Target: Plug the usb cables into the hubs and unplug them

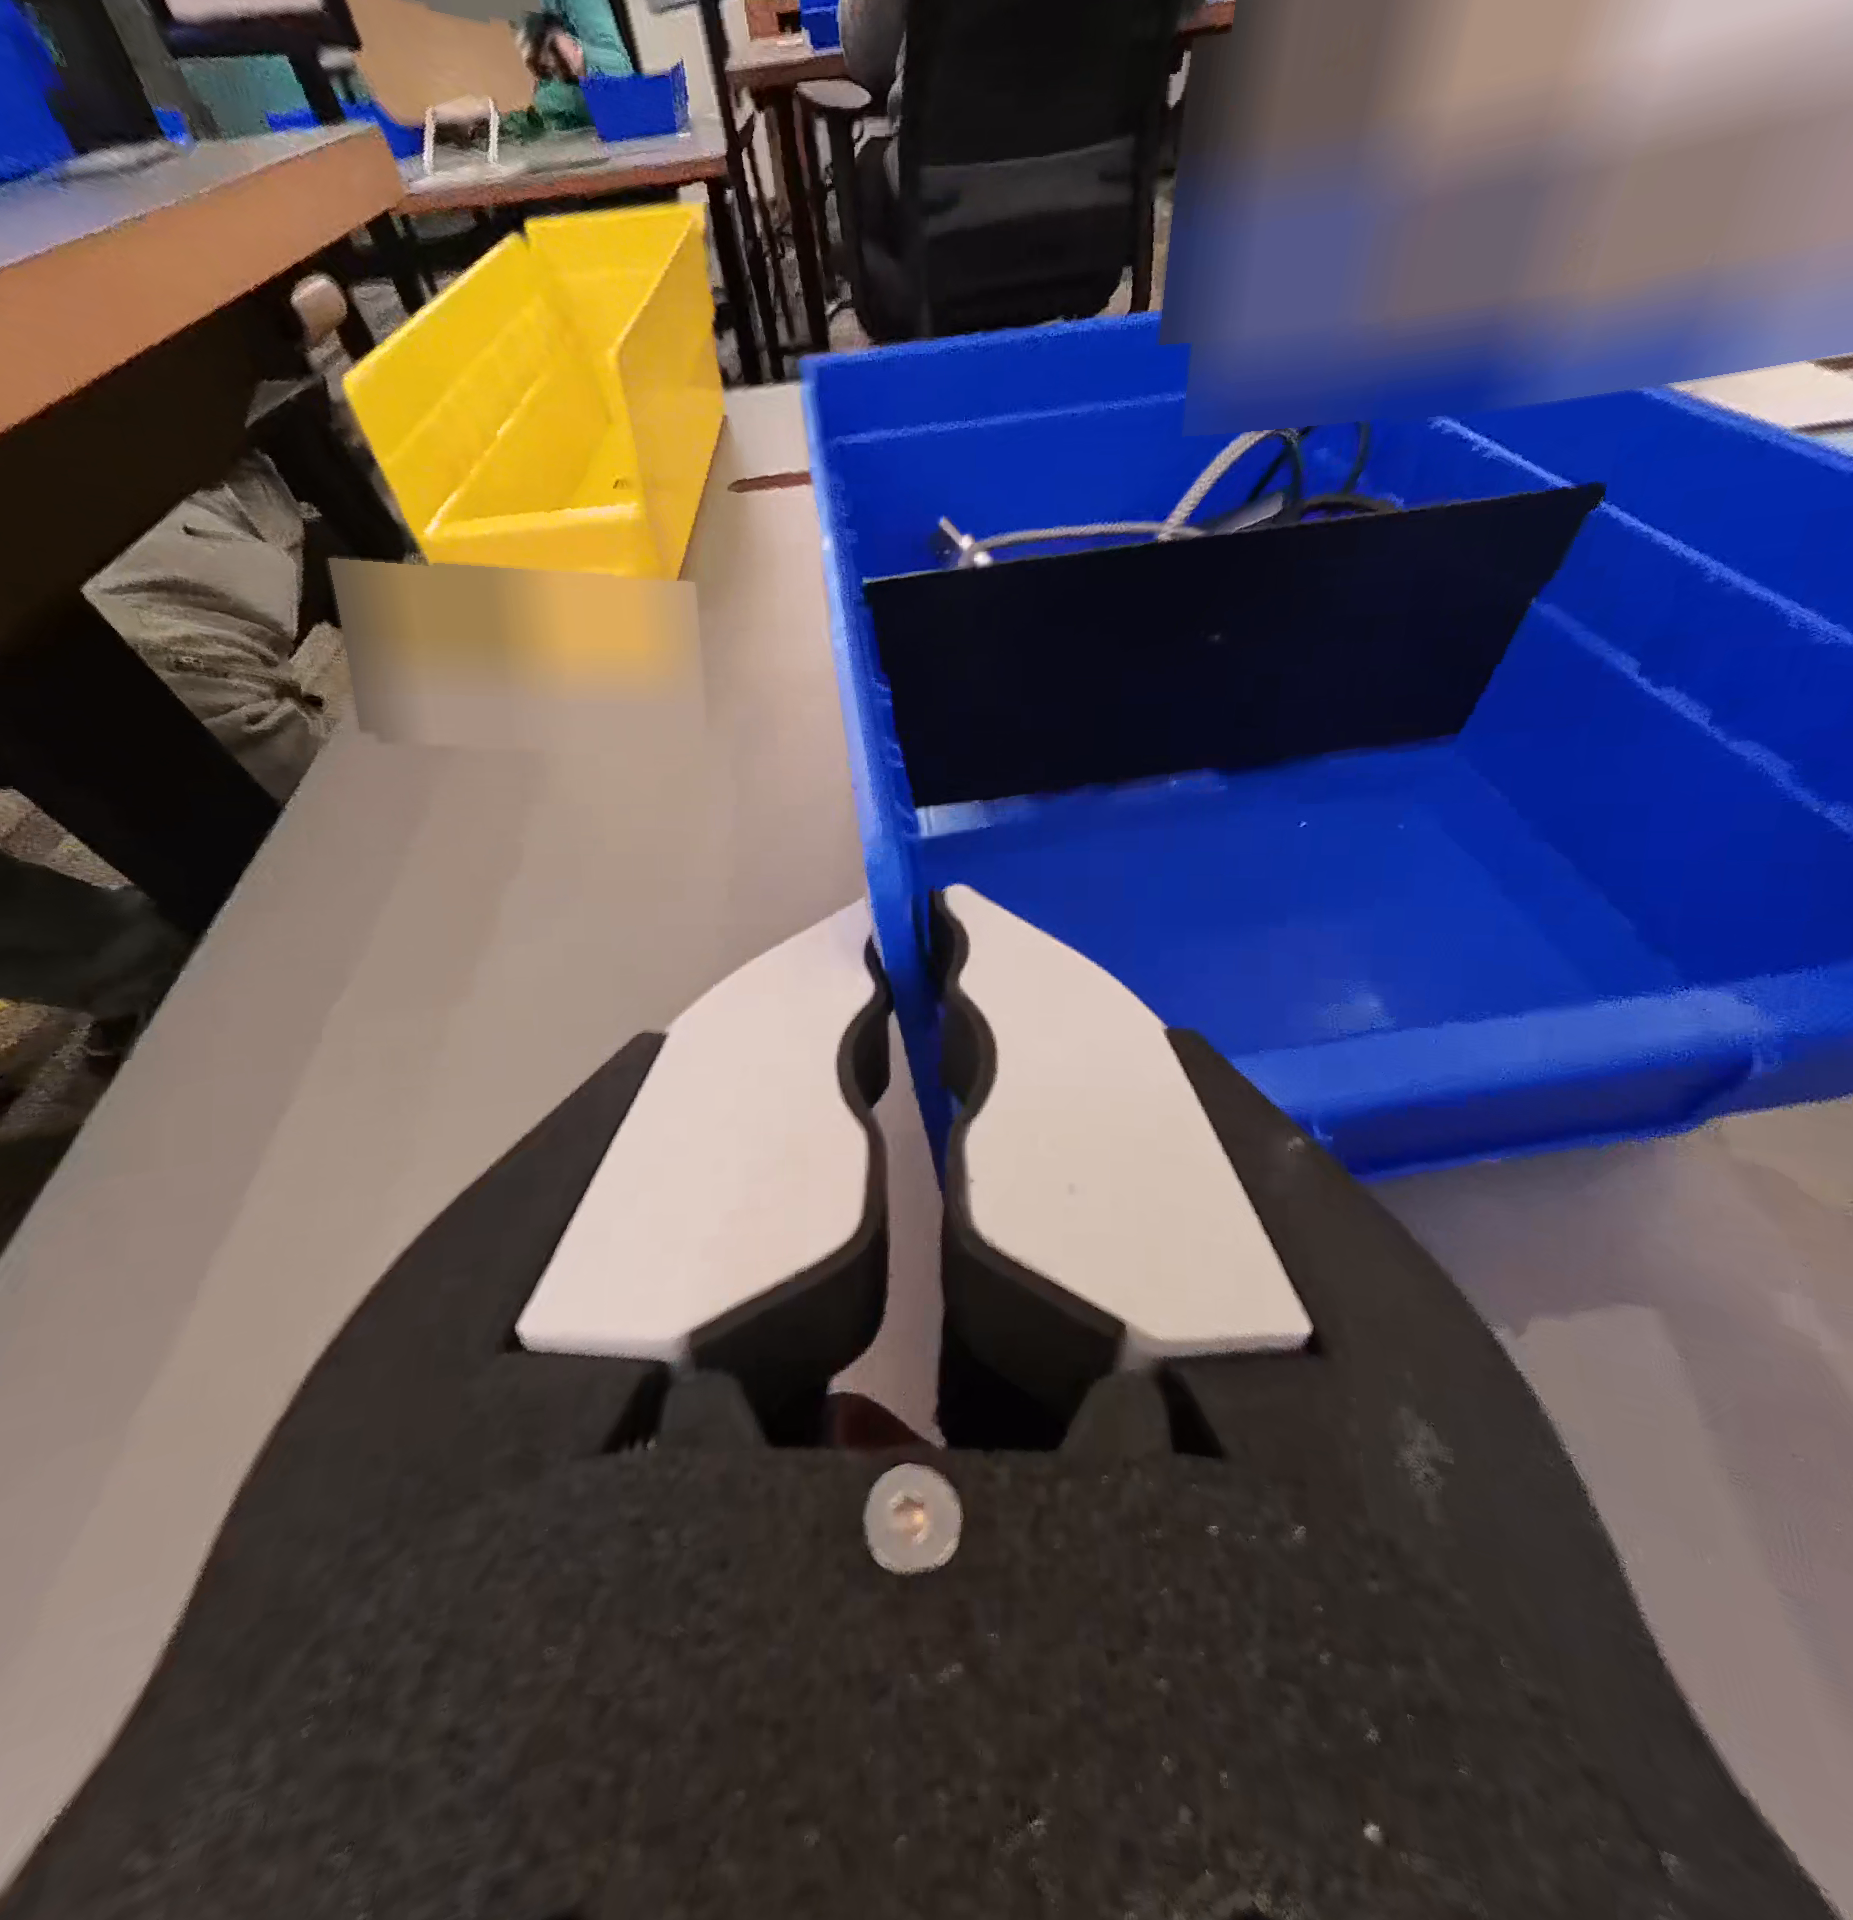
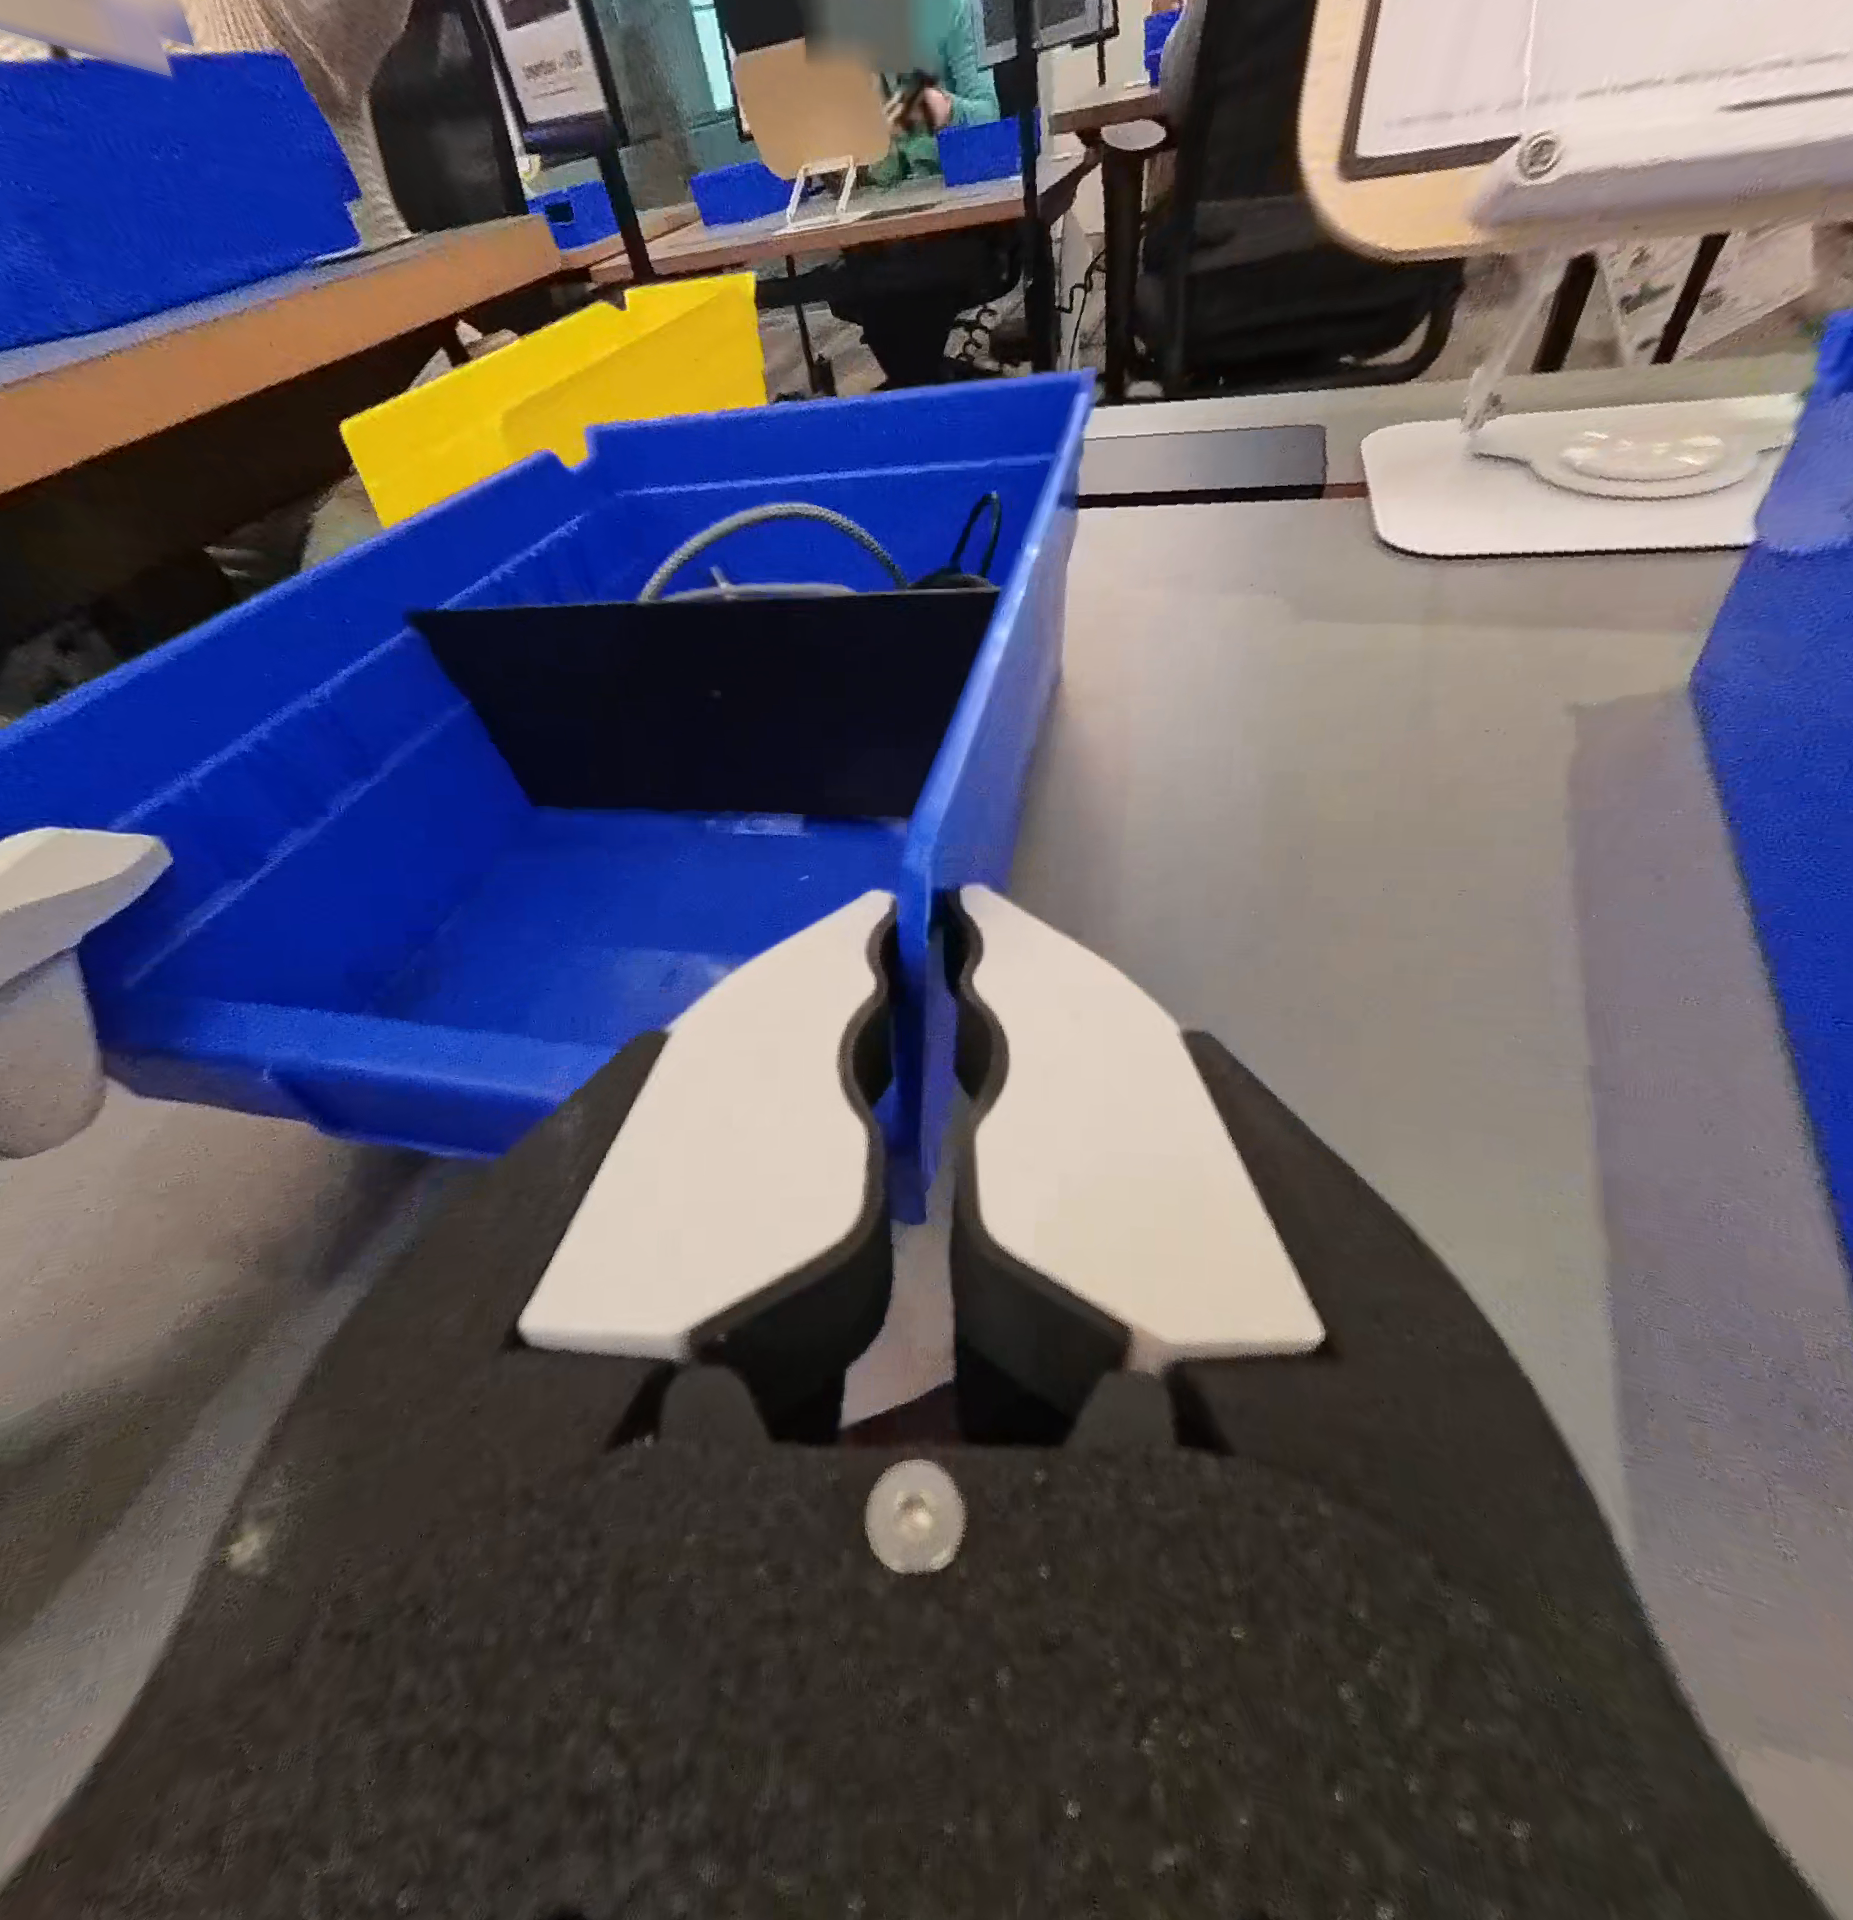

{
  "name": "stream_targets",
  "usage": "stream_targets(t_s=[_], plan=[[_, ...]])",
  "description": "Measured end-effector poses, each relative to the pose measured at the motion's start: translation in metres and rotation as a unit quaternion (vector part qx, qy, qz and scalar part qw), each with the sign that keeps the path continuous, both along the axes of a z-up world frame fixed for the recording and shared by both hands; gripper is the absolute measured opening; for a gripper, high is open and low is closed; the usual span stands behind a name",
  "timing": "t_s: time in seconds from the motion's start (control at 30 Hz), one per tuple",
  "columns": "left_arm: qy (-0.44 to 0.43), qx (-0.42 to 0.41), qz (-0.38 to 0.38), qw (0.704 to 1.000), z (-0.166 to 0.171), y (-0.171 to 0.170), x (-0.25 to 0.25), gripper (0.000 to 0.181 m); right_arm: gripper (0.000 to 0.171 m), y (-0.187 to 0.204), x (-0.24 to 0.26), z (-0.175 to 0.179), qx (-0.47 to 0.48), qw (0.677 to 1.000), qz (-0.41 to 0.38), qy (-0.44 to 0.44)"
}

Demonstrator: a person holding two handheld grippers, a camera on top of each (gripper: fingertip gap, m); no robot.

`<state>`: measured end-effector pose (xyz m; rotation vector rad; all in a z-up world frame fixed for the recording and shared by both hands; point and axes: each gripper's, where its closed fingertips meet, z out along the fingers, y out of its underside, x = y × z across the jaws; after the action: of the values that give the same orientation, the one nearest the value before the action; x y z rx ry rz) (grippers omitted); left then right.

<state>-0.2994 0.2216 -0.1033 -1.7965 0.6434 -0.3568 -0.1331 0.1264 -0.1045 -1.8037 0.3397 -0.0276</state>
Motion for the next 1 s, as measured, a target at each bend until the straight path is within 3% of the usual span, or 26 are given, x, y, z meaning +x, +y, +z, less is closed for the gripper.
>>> stream_targets(t_s=[0.17, 0.2, 0.23, 0.27, 0.37, 0.47, 0.53, 0.63, 0.7, 0.77, 0.93, 0.97, 1.0], plan=[[-0.001, -0.039, 0.023, 0.999, -0.020, 0.007, -0.008, 0.004, 0.010, 0.004, -0.012, -0.013, -0.023, 0.999, 0.047, 0.008], [0.004, -0.048, 0.033, 0.998, -0.023, 0.007, -0.010, 0.014, 0.011, 0.004, -0.013, -0.013, -0.024, 0.998, 0.058, 0.007], [0.013, -0.050, 0.042, 0.998, -0.024, 0.007, -0.012, 0.040, 0.014, 0.003, -0.014, -0.014, -0.028, 0.997, 0.074, 0.010], [0.019, -0.046, 0.053, 0.997, -0.022, 0.004, -0.016, 0.052, 0.024, -0.001, -0.014, -0.016, -0.037, 0.995, 0.087, 0.014], [0.001, -0.012, 0.064, 0.998, 0.000, -0.025, -0.024, 0.060, 0.045, -0.031, -0.011, -0.007, -0.038, 0.991, 0.128, -0.001], [-0.047, 0.025, 0.038, 0.998, 0.039, -0.074, 0.003, 0.059, 0.045, -0.090, -0.003, 0.037, 0.028, 0.982, 0.174, -0.063], [-0.077, 0.022, -0.023, 0.997, 0.058, -0.116, 0.055, 0.060, 0.039, -0.133, 0.040, 0.071, 0.067, 0.981, 0.114, -0.142], [-0.104, -0.010, -0.108, 0.989, 0.062, -0.177, 0.150, 0.051, 0.026, -0.195, 0.157, 0.096, 0.080, 0.972, -0.073, -0.208], [-0.071, -0.016, -0.139, 0.988, 0.043, -0.201, 0.207, 0.045, 0.030, -0.226, 0.224, 0.077, 0.041, 0.968, -0.156, -0.195], [-0.034, -0.015, -0.124, 0.992, 0.024, -0.202, 0.245, 0.042, 0.037, -0.241, 0.265, 0.048, 0.001, 0.971, -0.187, -0.149], [-0.015, -0.107, -0.126, 0.986, -0.010, -0.195, 0.305, 0.042, 0.042, -0.228, 0.296, -0.010, -0.053, 0.982, -0.171, -0.053], [-0.016, -0.125, -0.132, 0.983, -0.015, -0.196, 0.313, 0.024, 0.037, -0.222, 0.296, -0.018, -0.062, 0.985, -0.159, -0.033], [-0.008, -0.129, -0.116, 0.985, -0.017, -0.194, 0.316, 0.007, 0.017, -0.217, 0.297, -0.021, -0.067, 0.986, -0.154, -0.019]])
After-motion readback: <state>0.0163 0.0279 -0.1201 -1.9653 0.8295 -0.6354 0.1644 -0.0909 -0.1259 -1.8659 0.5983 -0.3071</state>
